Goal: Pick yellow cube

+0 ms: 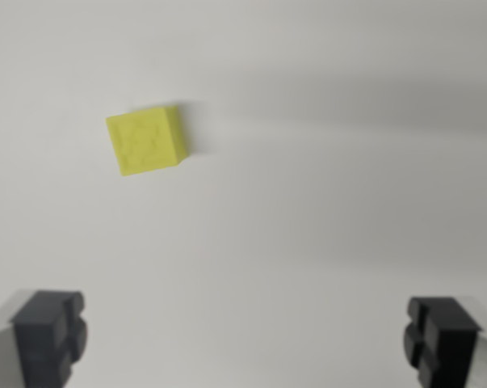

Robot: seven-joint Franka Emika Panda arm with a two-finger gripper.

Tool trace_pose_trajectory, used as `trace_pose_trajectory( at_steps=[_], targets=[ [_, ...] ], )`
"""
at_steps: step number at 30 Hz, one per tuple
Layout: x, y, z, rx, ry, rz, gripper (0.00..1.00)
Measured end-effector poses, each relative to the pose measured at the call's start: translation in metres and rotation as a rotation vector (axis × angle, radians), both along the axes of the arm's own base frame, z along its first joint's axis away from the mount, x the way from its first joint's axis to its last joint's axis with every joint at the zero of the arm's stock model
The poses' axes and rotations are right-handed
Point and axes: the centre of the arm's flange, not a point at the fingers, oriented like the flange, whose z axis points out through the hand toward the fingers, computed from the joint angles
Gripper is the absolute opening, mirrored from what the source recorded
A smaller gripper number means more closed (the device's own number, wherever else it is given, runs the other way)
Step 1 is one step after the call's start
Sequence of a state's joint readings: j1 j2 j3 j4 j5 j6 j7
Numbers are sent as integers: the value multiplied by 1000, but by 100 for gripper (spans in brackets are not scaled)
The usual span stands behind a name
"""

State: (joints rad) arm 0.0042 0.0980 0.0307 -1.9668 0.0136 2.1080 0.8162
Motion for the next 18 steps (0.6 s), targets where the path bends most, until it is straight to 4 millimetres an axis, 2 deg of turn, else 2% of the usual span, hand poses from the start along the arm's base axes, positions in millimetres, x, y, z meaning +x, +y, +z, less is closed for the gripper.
trace_pose_trajectory(
  at_steps=[7, 18],
  targets=[
    [0, 2, -2, -1, 1, 6, 100],
    [1, 12, -28, -3, 5, 33, 100]
  ],
)
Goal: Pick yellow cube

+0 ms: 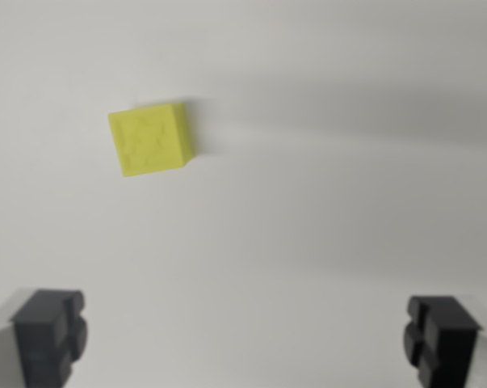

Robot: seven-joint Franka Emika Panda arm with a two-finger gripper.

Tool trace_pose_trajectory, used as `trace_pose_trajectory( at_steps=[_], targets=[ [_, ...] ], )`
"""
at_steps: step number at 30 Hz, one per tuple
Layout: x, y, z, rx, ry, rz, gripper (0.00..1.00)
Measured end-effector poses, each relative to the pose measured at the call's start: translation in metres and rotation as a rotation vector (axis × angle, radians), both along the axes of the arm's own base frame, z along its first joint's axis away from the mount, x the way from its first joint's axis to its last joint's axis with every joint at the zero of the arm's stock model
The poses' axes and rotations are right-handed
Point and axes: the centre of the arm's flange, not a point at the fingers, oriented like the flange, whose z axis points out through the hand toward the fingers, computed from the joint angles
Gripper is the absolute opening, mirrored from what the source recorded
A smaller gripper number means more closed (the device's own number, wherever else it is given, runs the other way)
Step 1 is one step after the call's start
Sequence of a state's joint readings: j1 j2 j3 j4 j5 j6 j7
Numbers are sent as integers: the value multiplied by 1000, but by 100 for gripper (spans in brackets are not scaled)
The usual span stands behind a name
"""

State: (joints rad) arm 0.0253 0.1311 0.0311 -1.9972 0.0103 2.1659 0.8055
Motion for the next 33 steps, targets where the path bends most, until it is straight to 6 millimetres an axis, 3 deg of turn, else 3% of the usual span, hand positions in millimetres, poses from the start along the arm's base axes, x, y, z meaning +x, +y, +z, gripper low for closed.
trace_pose_trajectory(
  at_steps=[33],
  targets=[
    [3, 32, -82, -6, 12, 80, 100]
  ],
)
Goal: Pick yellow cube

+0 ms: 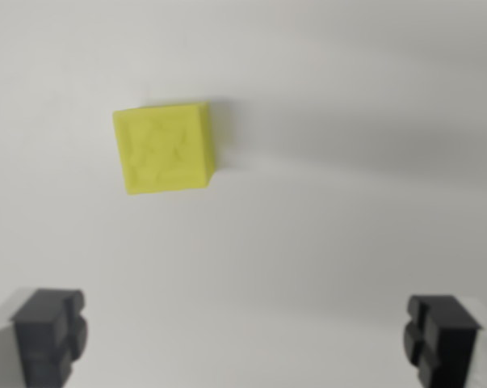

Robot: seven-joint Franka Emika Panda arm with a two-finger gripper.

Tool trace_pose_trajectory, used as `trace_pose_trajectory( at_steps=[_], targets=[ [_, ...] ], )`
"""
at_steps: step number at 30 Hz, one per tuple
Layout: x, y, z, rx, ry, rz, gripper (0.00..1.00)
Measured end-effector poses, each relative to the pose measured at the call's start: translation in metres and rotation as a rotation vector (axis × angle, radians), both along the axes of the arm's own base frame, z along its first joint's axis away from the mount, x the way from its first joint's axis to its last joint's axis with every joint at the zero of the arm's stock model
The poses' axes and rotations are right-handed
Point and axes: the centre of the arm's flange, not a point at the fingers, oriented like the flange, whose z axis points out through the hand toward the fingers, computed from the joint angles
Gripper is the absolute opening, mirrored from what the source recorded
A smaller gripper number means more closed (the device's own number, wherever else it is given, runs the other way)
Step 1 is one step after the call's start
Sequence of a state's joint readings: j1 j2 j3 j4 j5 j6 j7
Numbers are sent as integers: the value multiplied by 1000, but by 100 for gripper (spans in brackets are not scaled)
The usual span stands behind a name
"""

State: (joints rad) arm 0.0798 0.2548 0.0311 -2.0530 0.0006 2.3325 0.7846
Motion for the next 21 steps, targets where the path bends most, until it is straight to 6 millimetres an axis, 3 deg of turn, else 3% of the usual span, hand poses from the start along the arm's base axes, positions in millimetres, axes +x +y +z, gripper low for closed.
trace_pose_trajectory(
  at_steps=[21],
  targets=[
    [1, 20, -53, -4, 8, 51, 100]
  ],
)
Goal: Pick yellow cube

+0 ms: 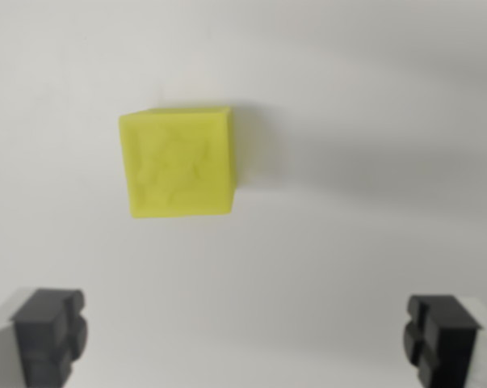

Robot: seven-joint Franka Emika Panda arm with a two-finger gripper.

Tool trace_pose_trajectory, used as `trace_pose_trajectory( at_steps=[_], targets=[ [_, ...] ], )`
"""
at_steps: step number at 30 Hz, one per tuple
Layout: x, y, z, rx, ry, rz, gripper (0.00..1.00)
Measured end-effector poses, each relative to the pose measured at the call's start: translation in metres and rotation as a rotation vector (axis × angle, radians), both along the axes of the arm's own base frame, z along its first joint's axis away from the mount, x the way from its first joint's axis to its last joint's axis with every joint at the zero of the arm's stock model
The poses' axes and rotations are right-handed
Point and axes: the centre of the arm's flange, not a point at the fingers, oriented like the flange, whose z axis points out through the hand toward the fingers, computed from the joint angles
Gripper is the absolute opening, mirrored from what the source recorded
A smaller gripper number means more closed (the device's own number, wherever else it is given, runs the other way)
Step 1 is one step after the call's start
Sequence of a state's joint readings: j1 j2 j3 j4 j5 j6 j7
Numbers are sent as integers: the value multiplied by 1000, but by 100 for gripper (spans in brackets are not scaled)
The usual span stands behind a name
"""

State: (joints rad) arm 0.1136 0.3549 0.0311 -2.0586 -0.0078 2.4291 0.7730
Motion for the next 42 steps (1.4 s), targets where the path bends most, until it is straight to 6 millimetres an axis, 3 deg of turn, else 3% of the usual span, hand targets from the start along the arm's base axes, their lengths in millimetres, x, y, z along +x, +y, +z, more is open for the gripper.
trace_pose_trajectory(
  at_steps=[42],
  targets=[
    [3, 39, -98, -8, 15, 98, 100]
  ],
)
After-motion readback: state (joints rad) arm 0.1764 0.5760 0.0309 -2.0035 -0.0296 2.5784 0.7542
